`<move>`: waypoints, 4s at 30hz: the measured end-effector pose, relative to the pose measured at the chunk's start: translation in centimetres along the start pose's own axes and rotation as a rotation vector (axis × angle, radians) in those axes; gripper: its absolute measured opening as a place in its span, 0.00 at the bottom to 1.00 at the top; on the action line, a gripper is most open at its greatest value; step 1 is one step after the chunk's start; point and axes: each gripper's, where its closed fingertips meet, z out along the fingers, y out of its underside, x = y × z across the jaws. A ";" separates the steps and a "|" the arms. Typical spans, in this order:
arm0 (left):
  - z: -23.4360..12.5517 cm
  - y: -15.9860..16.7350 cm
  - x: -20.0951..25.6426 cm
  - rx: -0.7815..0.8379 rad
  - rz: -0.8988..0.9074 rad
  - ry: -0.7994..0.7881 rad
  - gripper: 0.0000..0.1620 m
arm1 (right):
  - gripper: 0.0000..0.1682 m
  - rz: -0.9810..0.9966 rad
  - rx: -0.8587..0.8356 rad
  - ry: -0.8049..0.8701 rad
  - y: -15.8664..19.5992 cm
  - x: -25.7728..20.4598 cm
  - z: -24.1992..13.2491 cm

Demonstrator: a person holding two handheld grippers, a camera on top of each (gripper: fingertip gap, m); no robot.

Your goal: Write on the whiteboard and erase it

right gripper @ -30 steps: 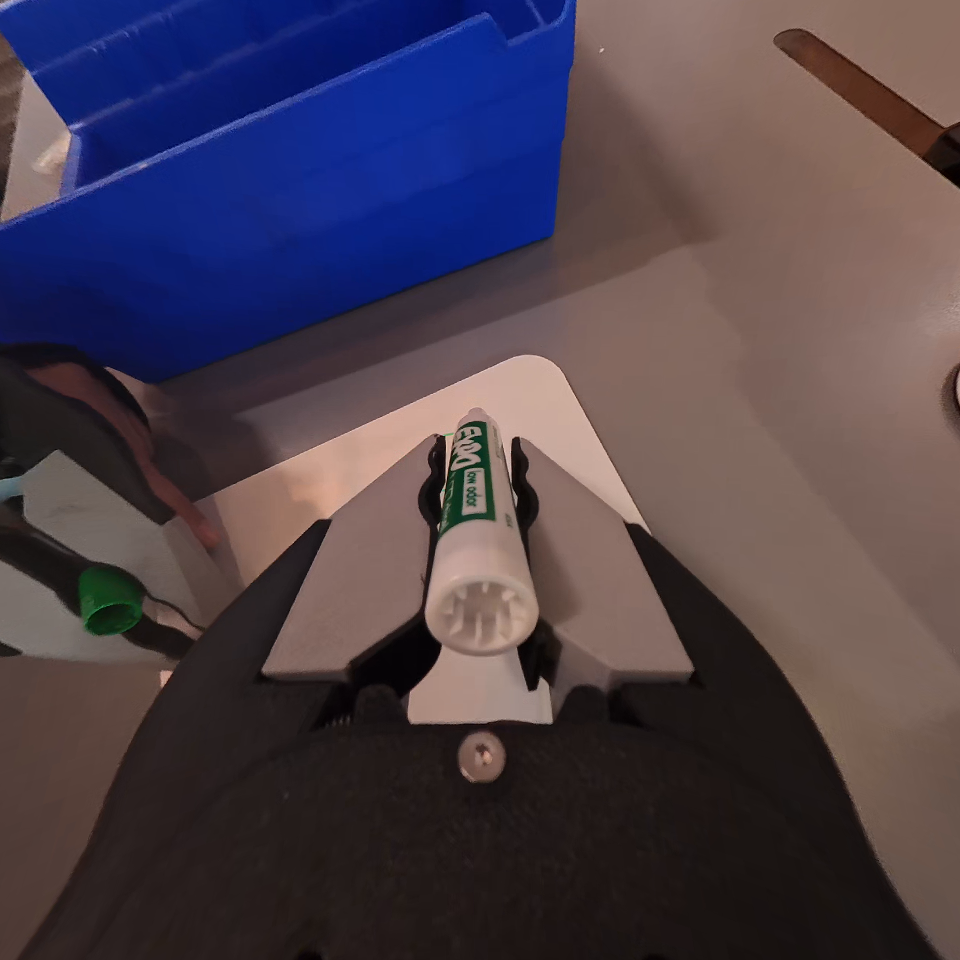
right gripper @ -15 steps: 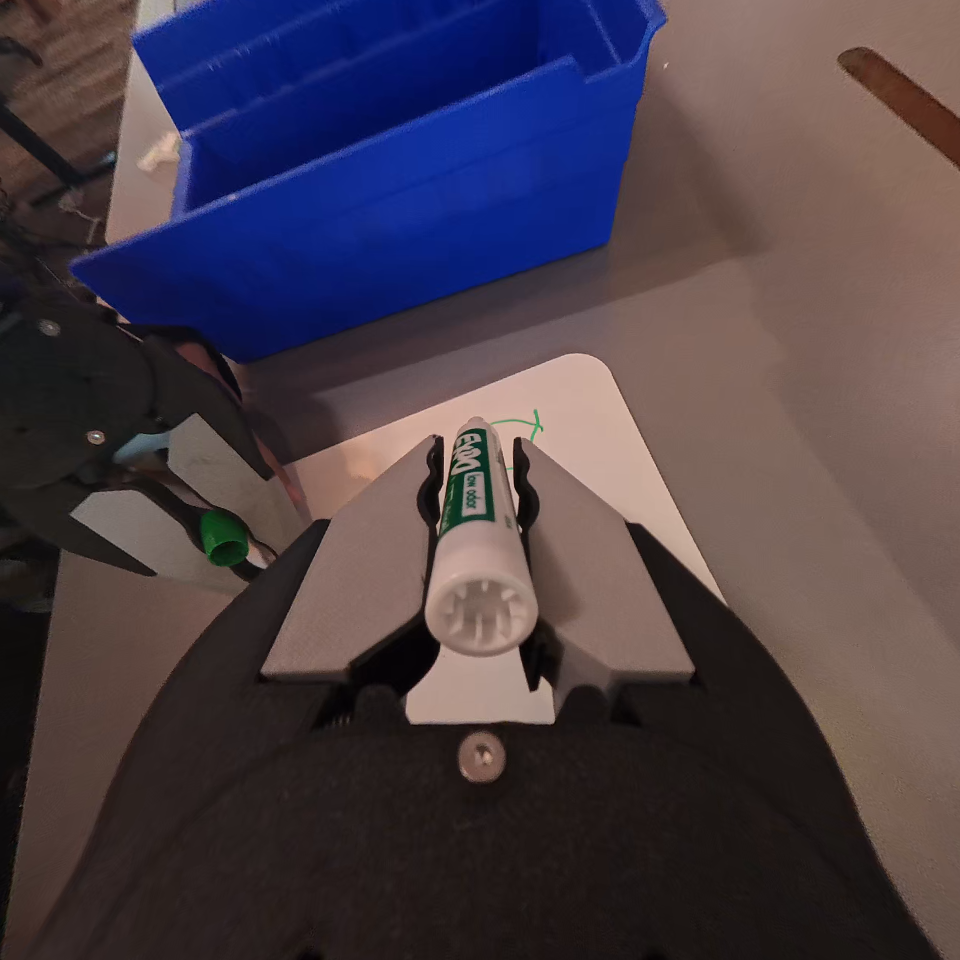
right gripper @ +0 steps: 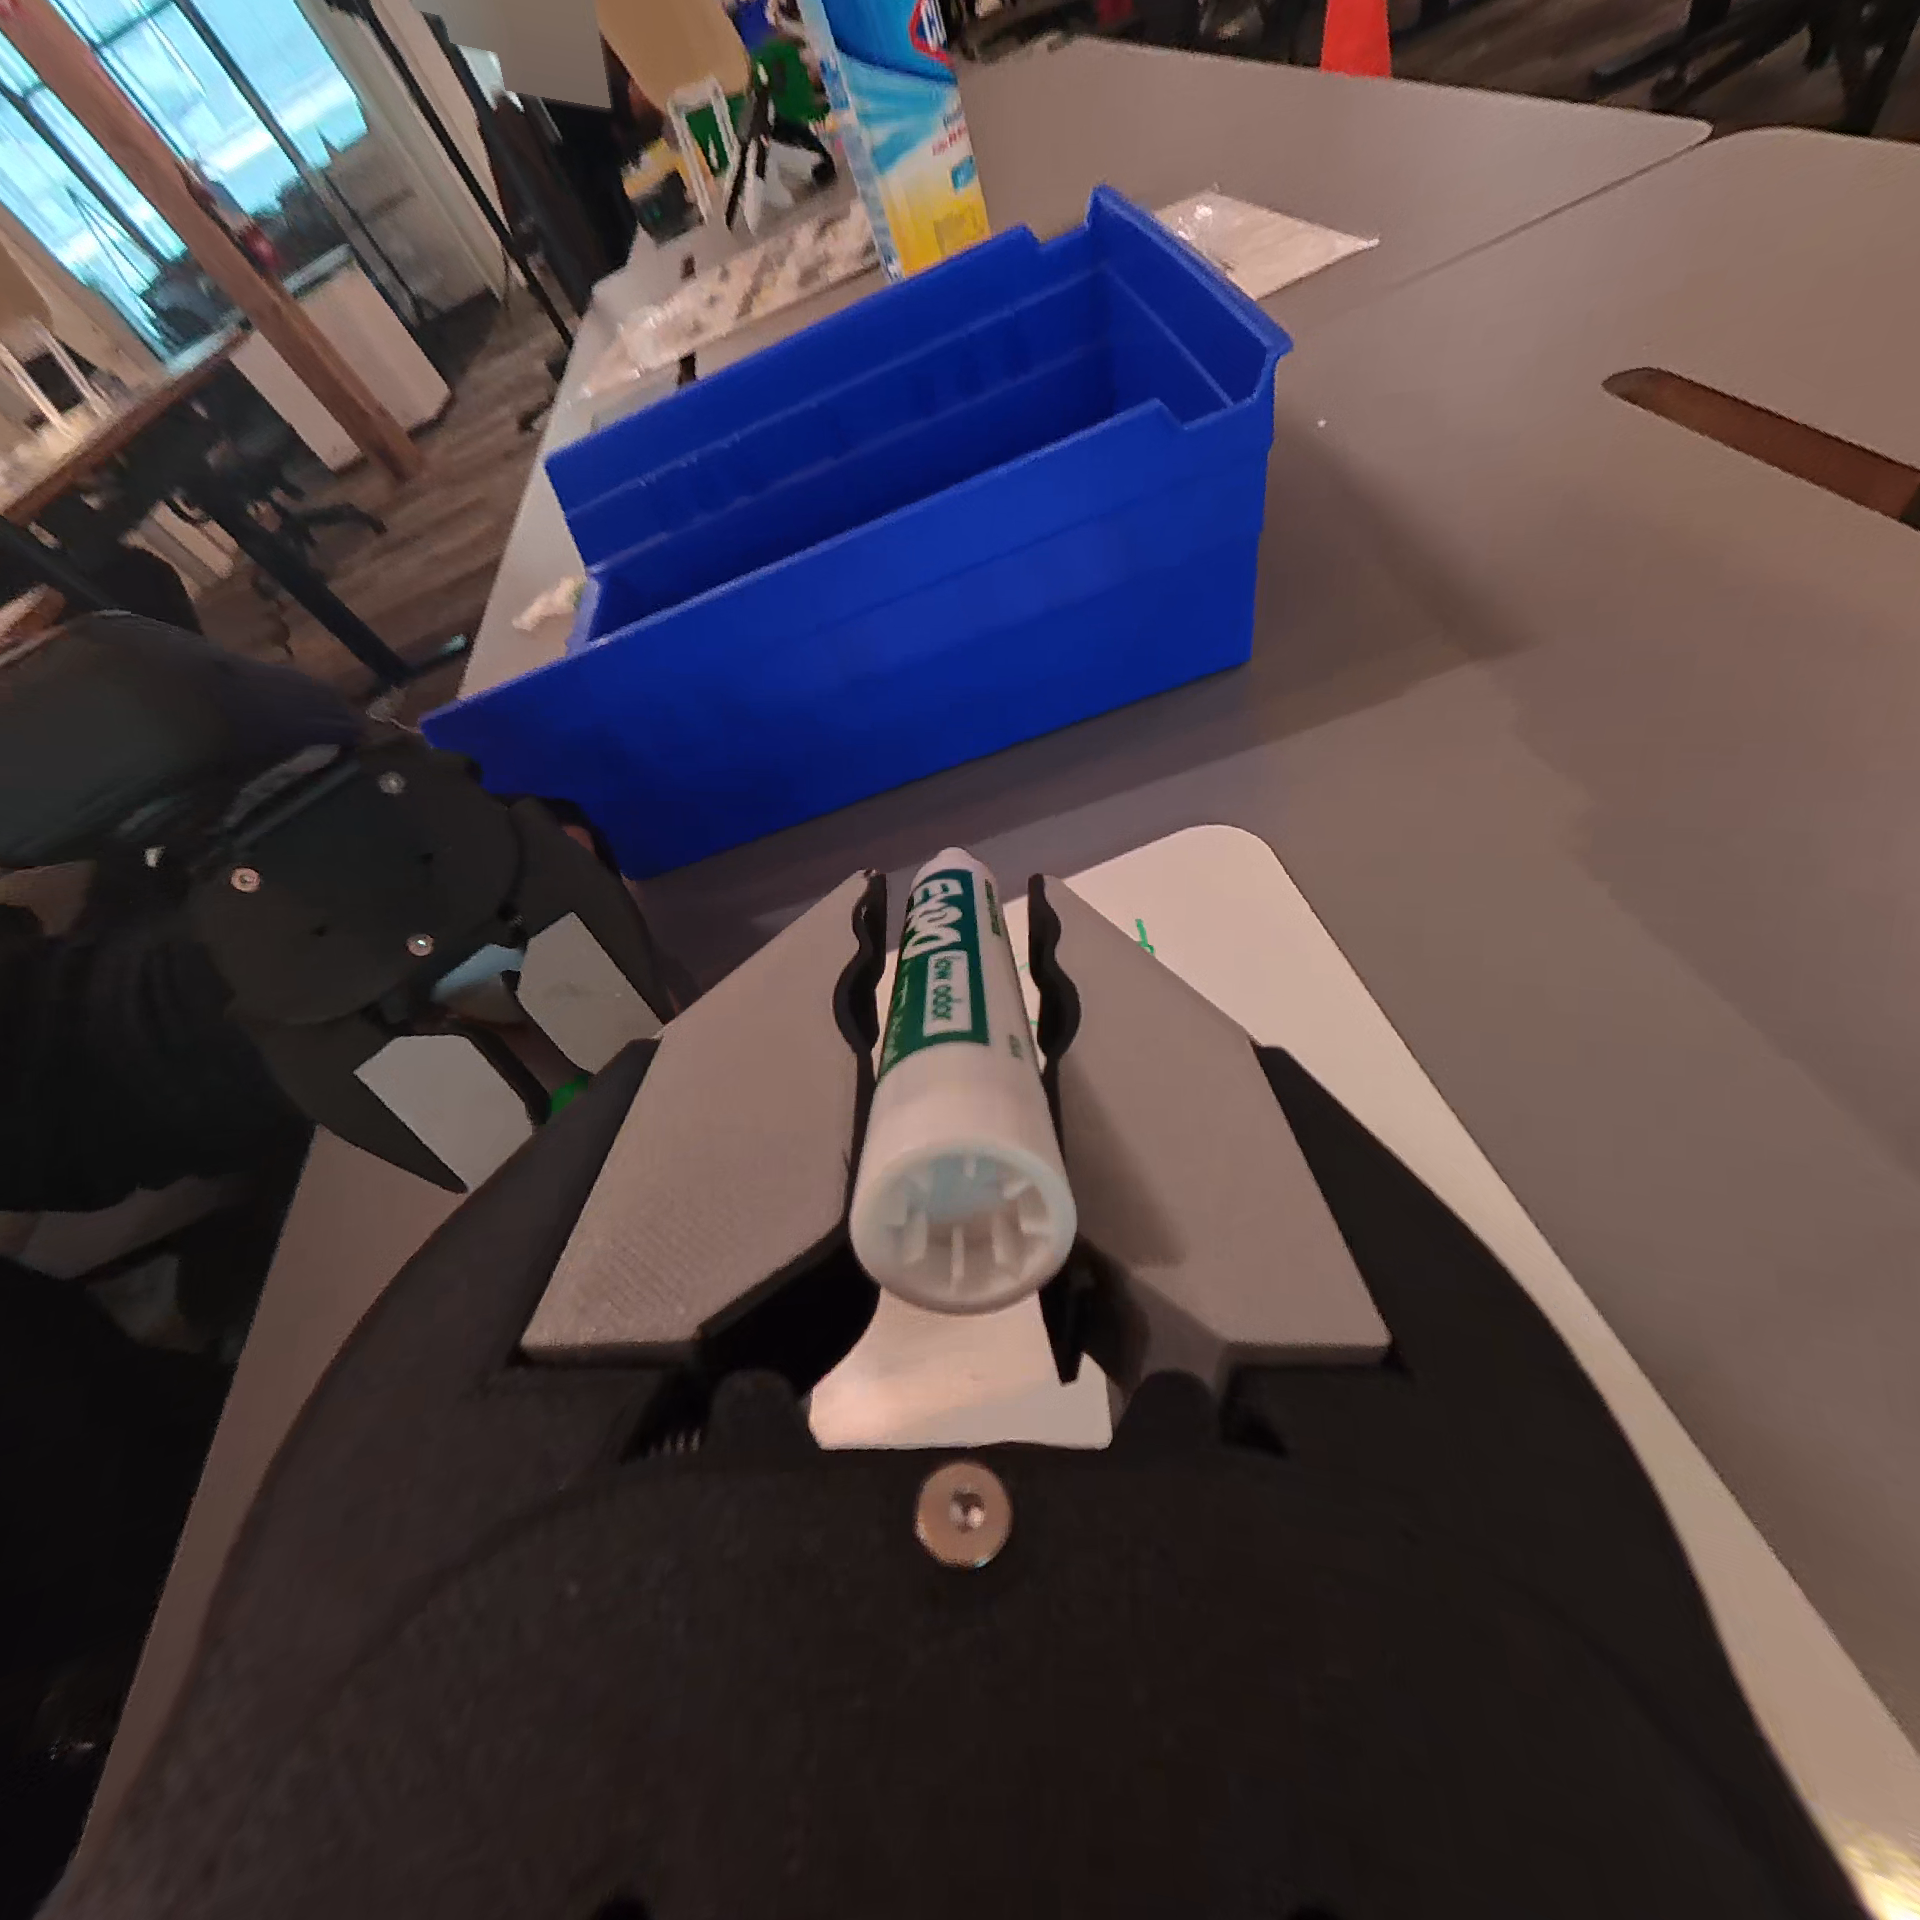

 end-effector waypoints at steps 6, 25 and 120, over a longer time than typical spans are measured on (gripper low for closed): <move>-0.3 -0.3 -0.1 0.020 0.042 -0.024 0.06 | 0.15 -0.039 0.016 -0.036 0.3 -1.3 -1.6; -2.5 -4.1 2.5 0.255 0.015 0.148 0.06 | 0.14 -0.255 -0.214 -0.268 5.9 -8.4 -6.0; -2.2 -5.1 2.9 0.276 0.053 0.080 0.06 | 0.20 -0.078 0.034 -0.392 3.9 -11.7 -0.3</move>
